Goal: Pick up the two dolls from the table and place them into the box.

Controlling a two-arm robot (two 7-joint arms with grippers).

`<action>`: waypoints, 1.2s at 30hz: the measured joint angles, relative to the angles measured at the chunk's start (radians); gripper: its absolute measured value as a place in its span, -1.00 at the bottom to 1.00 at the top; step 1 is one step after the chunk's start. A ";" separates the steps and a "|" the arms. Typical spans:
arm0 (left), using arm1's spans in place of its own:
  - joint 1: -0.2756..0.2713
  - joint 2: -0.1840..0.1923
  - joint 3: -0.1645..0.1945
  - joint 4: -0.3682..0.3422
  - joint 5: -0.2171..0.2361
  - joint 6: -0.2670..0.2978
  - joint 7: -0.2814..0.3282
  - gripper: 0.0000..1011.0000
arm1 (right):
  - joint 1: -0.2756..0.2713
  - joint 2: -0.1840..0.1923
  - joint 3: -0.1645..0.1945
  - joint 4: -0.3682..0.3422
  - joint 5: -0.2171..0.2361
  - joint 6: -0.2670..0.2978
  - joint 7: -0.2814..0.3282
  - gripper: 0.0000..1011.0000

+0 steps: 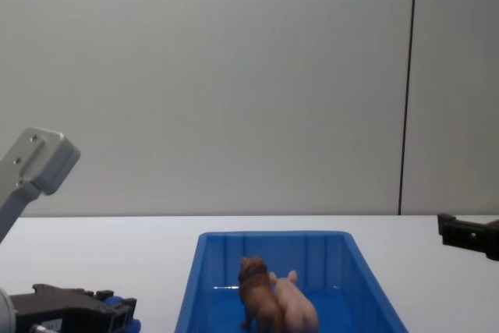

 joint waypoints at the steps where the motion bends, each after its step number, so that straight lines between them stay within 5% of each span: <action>1: 0.001 0.000 -0.001 -0.001 -0.001 -0.004 0.000 -0.42 | 0.000 0.000 0.000 0.000 0.000 0.000 0.000 0.98; 17: 0.009 0.014 -0.017 -0.068 -0.015 -0.071 -0.018 -0.59 | 0.000 0.000 0.000 0.000 0.000 0.000 0.000 0.98; 36: -0.036 -0.004 -0.020 -0.150 -0.016 -0.137 -0.165 -0.79 | 0.000 0.000 0.000 0.000 0.000 0.000 0.000 0.98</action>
